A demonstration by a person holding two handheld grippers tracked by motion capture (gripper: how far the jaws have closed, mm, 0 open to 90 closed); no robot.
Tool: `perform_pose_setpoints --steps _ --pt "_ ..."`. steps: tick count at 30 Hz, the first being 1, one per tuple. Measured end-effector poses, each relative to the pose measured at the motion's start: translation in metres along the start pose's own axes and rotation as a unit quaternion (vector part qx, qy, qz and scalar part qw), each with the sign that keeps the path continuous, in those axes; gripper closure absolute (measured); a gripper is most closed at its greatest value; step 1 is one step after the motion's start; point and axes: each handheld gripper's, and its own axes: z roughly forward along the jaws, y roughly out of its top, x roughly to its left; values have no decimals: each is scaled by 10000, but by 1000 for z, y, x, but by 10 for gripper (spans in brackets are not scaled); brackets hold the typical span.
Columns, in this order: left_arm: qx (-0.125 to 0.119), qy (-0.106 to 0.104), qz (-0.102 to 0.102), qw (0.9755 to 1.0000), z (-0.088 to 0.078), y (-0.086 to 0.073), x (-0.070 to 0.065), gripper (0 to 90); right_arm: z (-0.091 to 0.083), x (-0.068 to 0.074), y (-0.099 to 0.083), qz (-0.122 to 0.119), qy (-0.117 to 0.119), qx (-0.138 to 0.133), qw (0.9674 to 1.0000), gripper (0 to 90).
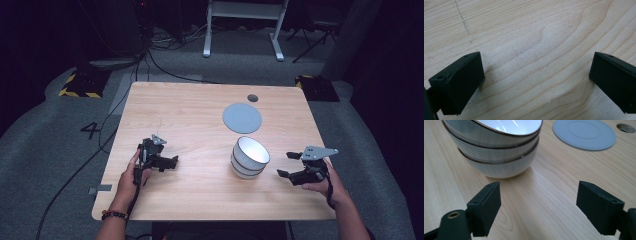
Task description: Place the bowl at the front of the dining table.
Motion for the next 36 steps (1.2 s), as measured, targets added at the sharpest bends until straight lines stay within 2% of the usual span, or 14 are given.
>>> perform_pose_setpoints --steps 5,10,12,13,36 --pt "-1 0 -1 10000 0 0 0 0 1 6 7 -107 50 -32 9999 202" --pt "1 -12 -6 10000 0 0 0 0 1 9 13 -129 102 -92 9998 206" --pt "1 -21 -3 10000 0 0 0 0 2 11 15 -63 98 -93 9999 207" --pt "0 -21 -5 10000 0 0 0 0 3 11 17 -165 127 -99 9997 209" --pt "1 -21 -5 10000 0 0 0 0 11 30 44 -436 403 -258 9979 215"
